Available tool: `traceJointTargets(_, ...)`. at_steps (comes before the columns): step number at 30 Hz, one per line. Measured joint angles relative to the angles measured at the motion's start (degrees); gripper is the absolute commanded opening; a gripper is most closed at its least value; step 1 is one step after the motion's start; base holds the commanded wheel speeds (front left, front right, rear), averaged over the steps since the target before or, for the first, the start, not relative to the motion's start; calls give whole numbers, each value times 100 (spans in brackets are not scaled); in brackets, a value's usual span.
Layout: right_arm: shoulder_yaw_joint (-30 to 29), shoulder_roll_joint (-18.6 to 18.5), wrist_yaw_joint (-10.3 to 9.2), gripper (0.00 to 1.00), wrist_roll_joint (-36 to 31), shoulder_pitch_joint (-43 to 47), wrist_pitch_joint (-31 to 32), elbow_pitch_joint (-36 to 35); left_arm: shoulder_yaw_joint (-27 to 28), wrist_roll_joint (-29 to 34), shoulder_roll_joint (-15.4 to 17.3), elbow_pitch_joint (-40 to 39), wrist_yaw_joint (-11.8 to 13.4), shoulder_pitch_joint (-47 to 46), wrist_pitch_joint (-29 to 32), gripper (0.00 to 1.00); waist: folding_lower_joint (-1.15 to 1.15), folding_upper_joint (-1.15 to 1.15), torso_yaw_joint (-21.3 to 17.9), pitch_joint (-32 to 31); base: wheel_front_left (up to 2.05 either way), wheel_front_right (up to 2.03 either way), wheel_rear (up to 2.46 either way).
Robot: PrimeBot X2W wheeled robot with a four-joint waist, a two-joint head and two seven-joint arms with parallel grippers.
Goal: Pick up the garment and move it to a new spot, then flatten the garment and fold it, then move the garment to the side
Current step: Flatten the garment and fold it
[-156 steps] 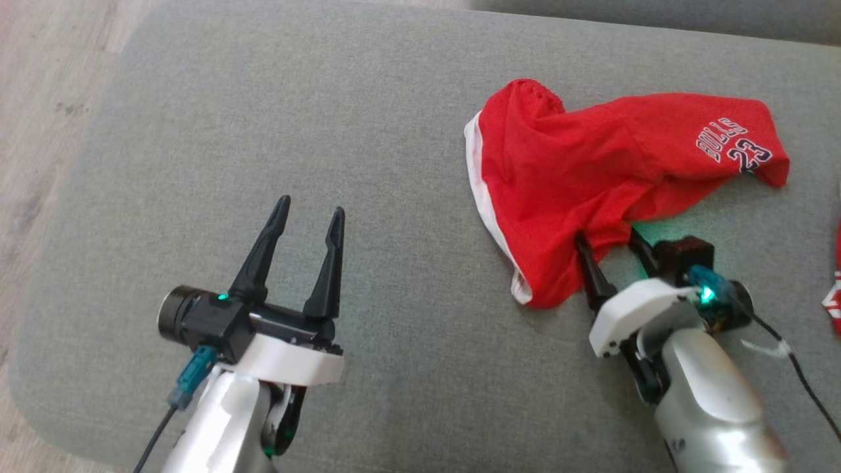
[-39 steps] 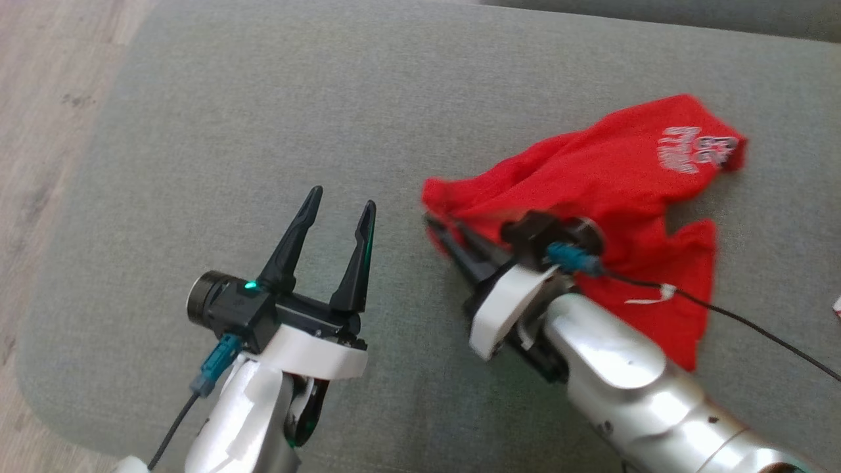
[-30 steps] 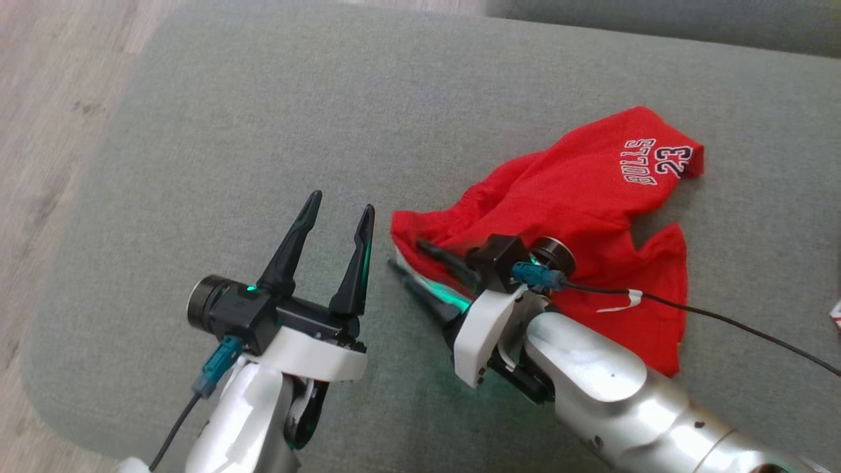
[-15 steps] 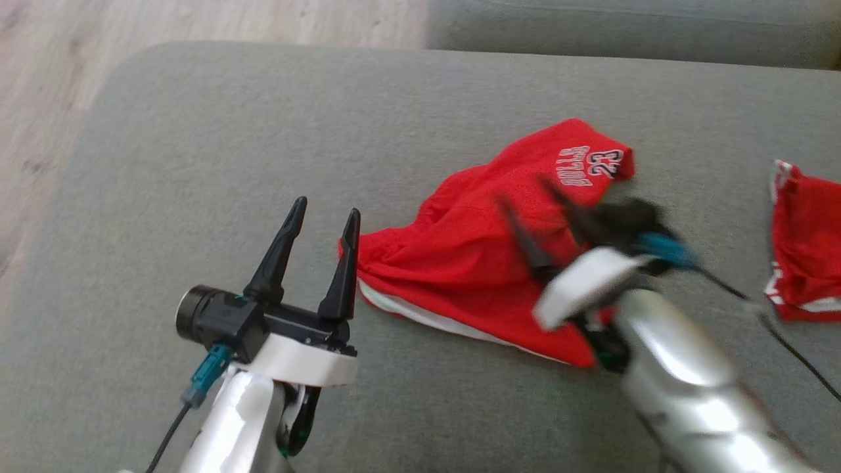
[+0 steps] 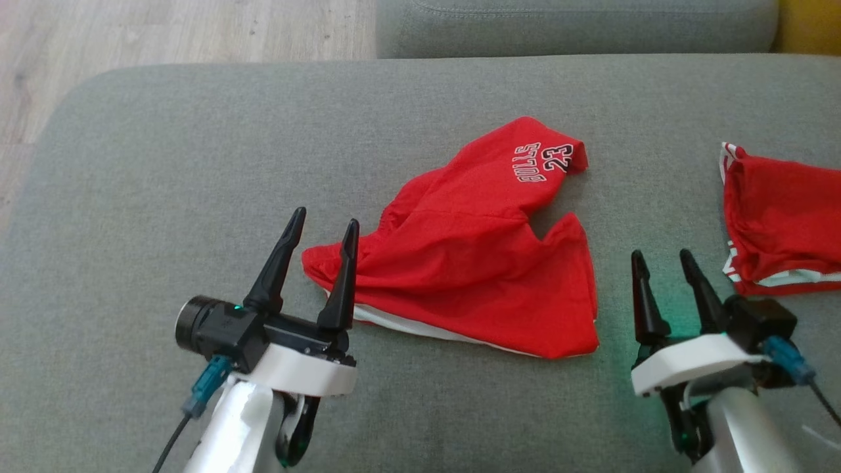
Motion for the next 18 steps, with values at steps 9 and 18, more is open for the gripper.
traceJointTargets(9, 252, 3, 0, 100, 127, -144, 494, -142, -34, 41, 0, 1, -10, -15, 0, 100, 0, 0, 105, 177, 0, 0, 0)
traceJointTargets(18, 387, 2, 0, 100, 254, -800, 947, 467, -86, 41, -1, 13, -18, -172, 0, 100, 1, 0, 360, 441, 0, 0, 0)
